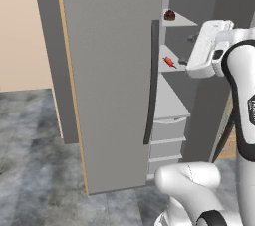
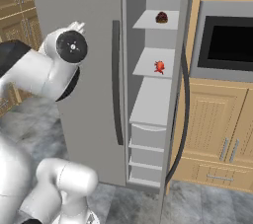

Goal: There's a fish in the fridge that needs to be moved to the freezer for freezing. Pick up the fish from the fridge, place it on any shelf in the freezer, and close the fridge and freezer doors when done.

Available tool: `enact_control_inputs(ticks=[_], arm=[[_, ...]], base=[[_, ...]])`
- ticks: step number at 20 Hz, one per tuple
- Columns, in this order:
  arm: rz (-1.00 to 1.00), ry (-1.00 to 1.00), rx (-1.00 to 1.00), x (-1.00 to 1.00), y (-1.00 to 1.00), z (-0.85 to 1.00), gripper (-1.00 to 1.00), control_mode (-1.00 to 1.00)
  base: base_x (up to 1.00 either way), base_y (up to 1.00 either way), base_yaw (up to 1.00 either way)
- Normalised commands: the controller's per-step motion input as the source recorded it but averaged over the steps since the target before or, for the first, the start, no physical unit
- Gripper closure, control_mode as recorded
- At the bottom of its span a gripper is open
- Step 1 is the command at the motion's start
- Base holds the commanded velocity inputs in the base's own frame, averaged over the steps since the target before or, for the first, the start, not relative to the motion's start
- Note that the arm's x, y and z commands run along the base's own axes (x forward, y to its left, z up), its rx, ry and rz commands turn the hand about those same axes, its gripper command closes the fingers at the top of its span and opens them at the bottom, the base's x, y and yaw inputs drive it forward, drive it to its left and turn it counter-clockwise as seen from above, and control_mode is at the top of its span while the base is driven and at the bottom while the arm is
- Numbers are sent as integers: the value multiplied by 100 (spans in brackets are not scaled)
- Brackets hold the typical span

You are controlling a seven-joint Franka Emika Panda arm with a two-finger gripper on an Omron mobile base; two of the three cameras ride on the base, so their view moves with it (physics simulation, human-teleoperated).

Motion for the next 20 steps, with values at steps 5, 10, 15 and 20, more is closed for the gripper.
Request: enact_control_inputs(ticks=[5,10,15,20], arm=[[2,-1,49,-30,7,-78,-100,-100],[5,7,18,-45,0,-90,-100,-100],[0,6,12,-78,-3,-3,-100,-100],[0,22,8,-42,-30,6,-100,-100]], base=[[0,0,0],[0,0,0],[0,0,0],[0,0,0]])
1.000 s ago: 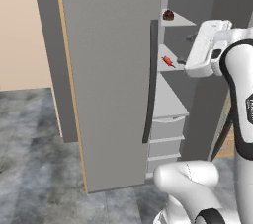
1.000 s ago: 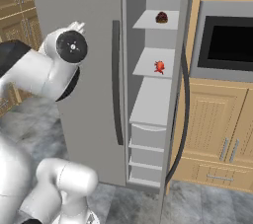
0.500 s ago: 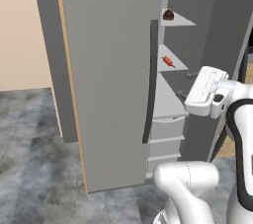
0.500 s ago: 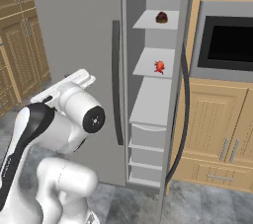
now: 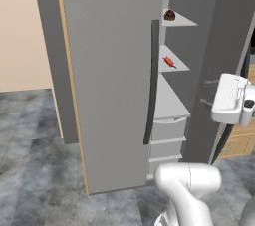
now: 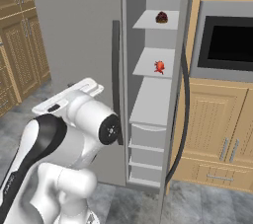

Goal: There's a fish in the fridge that needs to be moved to the freezer for freezing. Pick up the fish from the fridge, place it on any shelf in the freezer, and close the fridge and freezer doors when done.

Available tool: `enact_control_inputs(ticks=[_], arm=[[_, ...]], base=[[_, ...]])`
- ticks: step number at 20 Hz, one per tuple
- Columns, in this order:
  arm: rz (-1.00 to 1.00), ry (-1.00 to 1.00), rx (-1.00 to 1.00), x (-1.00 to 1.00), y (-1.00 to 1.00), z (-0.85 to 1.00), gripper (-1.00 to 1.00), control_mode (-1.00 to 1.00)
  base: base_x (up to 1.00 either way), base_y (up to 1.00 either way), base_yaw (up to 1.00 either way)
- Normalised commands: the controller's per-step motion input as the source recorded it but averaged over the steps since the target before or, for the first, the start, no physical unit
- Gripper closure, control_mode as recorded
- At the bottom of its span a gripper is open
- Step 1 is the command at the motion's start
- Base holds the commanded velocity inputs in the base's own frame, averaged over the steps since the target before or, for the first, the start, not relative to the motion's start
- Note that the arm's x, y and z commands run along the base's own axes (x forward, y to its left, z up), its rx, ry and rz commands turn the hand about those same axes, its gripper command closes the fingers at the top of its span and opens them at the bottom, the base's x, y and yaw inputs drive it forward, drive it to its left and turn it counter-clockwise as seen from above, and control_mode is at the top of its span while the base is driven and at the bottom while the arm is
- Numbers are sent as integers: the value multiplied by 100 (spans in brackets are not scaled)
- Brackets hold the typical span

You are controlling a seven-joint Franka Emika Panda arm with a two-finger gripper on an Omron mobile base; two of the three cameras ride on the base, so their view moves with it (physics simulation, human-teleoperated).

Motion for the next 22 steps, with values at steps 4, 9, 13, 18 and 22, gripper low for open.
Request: enact_control_inputs(ticks=[4,9,13,18,22], arm=[[0,20,10,-8,-62,-13,-100,-100],[0,0,14,0,-74,-29,-100,-100],[0,0,12,0,-75,-25,-100,-100],[1,0,14,0,-68,-10,-100,-100],[5,2,12,1,-59,-28,-100,-100]], base=[[0,0,0],[0,0,0],[0,0,0],[0,0,0],[0,0,0]])
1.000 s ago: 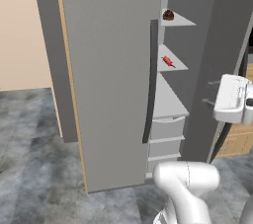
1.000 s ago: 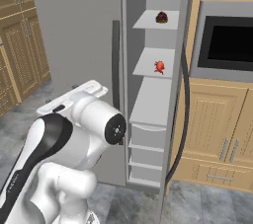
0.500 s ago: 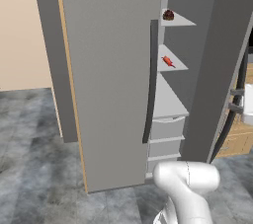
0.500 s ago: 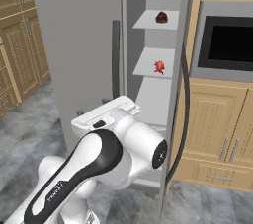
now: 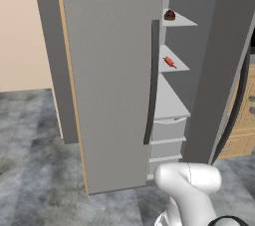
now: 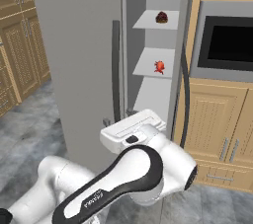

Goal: There's a fish in the fridge that needs to be moved to the freezer for freezing. Pick up the fish from the fridge, place it on any shelf in the freezer, and close the fridge and freezer doors when done.

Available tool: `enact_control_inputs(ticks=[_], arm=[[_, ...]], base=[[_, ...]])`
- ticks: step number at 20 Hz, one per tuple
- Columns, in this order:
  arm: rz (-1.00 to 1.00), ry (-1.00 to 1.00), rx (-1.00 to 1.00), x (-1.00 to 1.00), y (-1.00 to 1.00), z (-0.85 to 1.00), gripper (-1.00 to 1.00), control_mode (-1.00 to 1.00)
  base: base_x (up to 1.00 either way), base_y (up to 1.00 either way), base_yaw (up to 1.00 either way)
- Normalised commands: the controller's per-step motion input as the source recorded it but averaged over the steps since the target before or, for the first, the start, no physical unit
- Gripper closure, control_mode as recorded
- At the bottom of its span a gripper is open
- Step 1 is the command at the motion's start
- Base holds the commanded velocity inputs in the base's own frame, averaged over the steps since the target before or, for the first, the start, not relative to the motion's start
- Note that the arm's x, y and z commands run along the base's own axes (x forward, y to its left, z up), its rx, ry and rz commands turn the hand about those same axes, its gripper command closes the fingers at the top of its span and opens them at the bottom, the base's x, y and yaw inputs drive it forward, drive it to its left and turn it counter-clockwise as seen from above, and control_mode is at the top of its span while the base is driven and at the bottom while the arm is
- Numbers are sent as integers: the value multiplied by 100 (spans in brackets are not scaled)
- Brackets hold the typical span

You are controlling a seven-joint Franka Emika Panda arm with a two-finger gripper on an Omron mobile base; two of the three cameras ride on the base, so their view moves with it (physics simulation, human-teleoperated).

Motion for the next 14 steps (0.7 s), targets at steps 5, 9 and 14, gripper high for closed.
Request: enact_control_inputs(ticks=[5,9,14], arm=[[1,1,9,0,-59,-31,-100,-100],[0,2,6,3,-67,-32,-100,-100],[0,0,7,29,-58,-24,-100,-100]], base=[[0,0,0],[0,0,0],[0,0,0]])
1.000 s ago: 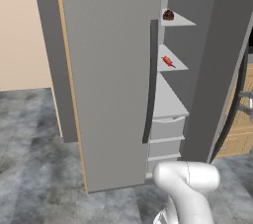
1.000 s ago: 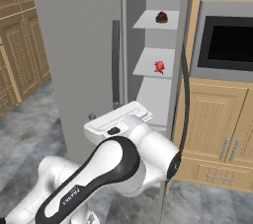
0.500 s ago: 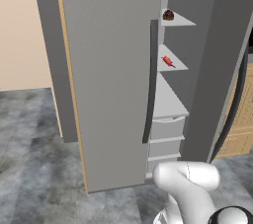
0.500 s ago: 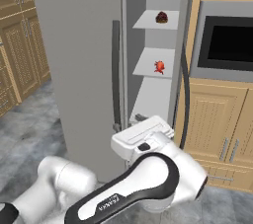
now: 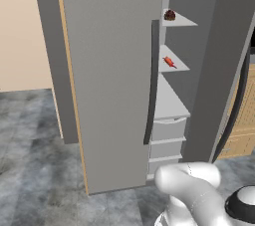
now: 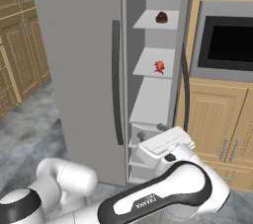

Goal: There's a fish in the fridge that needs to be moved to the freezer for freezing. Pick up the fish from the fridge, place it on any shelf in the freezer, and close the fridge and freezer doors when done.

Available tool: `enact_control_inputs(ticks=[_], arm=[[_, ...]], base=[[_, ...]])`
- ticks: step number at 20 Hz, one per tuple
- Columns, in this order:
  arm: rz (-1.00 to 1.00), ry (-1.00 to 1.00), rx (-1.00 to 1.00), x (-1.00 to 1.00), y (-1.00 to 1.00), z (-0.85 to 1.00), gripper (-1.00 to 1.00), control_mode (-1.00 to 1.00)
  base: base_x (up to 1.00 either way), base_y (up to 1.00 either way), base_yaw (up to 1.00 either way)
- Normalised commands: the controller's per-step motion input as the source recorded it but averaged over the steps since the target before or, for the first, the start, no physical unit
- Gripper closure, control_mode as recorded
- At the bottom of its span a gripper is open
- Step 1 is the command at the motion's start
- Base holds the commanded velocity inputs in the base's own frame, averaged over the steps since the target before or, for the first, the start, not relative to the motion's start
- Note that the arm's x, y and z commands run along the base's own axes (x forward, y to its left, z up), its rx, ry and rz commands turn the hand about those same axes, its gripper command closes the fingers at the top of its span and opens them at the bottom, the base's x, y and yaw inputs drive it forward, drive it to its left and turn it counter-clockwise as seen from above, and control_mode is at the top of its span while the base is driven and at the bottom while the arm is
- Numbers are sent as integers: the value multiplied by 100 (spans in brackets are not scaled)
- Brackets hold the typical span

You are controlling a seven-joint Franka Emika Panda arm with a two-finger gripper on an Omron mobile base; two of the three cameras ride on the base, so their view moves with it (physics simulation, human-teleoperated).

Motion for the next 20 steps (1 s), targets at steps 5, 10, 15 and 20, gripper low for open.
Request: enact_control_inputs(ticks=[5,10,15,20], arm=[[1,0,4,41,-45,-38,-100,-100],[2,-5,0,26,-29,-25,-100,-100],[-7,-1,0,17,-11,-4,-100,-100],[-25,0,-1,23,-4,-3,-100,-100]], base=[[0,0,0],[0,0,0],[0,0,0],[0,0,0]])
